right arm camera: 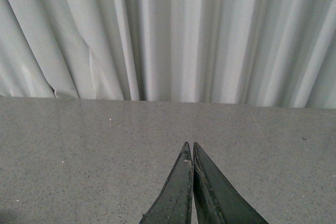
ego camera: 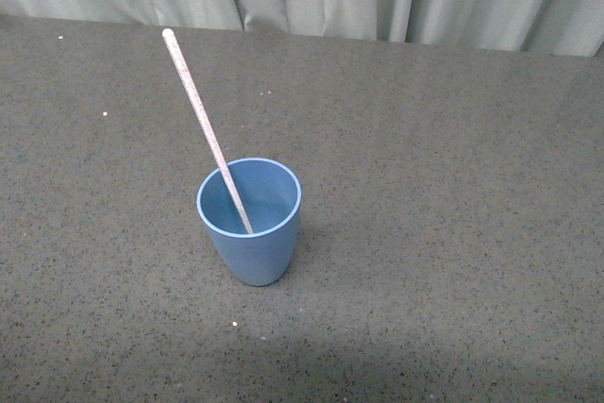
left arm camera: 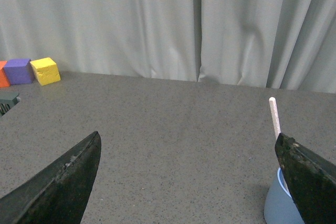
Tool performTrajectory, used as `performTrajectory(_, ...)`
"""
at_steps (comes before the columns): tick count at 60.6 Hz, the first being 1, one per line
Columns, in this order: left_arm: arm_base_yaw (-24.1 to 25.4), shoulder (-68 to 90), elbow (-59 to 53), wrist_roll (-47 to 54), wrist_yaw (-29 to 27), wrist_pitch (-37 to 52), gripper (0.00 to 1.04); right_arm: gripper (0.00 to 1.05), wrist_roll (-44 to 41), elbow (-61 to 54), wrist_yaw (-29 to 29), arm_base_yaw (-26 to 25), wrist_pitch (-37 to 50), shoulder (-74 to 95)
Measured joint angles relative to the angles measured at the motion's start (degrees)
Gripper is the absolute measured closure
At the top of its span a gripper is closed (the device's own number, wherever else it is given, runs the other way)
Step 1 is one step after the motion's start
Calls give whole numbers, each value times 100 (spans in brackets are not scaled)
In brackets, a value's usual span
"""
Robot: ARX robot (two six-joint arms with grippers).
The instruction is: Transfer chopsticks to blue cup
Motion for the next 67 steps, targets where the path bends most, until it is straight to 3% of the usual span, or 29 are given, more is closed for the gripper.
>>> performTrajectory(22, 0, 0, 0, -2, 0, 0, 7, 104, 0, 0, 0, 0, -662, -660)
performTrajectory(28, 0, 0, 0, -2, 0, 0, 7, 104, -2, 4, -7, 0, -1554, -1370)
performTrajectory(41, 0, -2, 0, -2, 0, 0, 7, 104, -2, 4, -9, 0, -1600, -1563)
performTrajectory(67, 0, -2, 0, -2, 0, 0, 7, 34, -9, 4, -9, 0, -1600, -1567)
